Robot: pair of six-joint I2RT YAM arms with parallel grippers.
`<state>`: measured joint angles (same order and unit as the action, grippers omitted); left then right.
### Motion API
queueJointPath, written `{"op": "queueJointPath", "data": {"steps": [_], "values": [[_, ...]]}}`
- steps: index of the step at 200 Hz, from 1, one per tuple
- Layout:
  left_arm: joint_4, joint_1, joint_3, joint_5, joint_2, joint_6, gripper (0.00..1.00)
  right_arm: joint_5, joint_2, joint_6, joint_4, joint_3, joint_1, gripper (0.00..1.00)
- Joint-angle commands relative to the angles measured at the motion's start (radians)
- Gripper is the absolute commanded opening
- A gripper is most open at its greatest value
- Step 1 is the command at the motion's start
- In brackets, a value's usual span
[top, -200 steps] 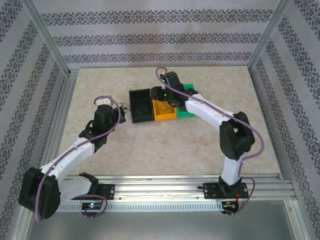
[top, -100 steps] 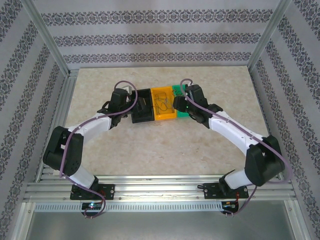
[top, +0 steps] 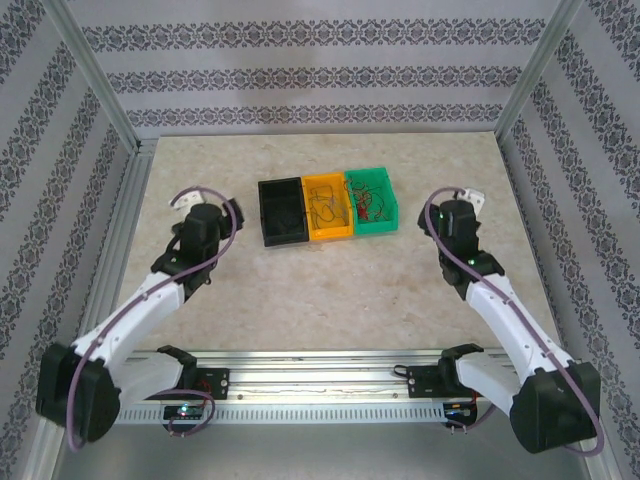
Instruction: Untangle the cables
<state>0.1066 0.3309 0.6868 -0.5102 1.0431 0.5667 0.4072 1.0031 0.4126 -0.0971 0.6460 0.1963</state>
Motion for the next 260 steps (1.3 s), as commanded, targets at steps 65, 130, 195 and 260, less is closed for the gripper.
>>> {"op": "queueJointPath", "data": {"steps": [65, 130, 195, 260], "values": [[-0.400, -0.204, -0.250, -0.270, 0.220, -0.323, 0.99, 0.088, 0.331, -0.361, 0.772, -0.246, -0.025, 0.98], [-0.887, -0.254, -0.256, 0.074, 0.462, -0.495, 0.99, -0.425, 0.489, -0.363, 0.944, -0.254, -0.210, 0.98], [-1.067, -0.312, -0.315, 0.357, 0.542, -0.532, 0.99, -0.351, 0.509, -0.391, 1.007, -0.266, -0.172, 0.98], [-1.088, -0.311, -0.318, 0.357, 0.546, -0.534, 0.99, -0.369, 0.512, -0.386, 0.989, -0.256, -0.179, 0.98]]}}
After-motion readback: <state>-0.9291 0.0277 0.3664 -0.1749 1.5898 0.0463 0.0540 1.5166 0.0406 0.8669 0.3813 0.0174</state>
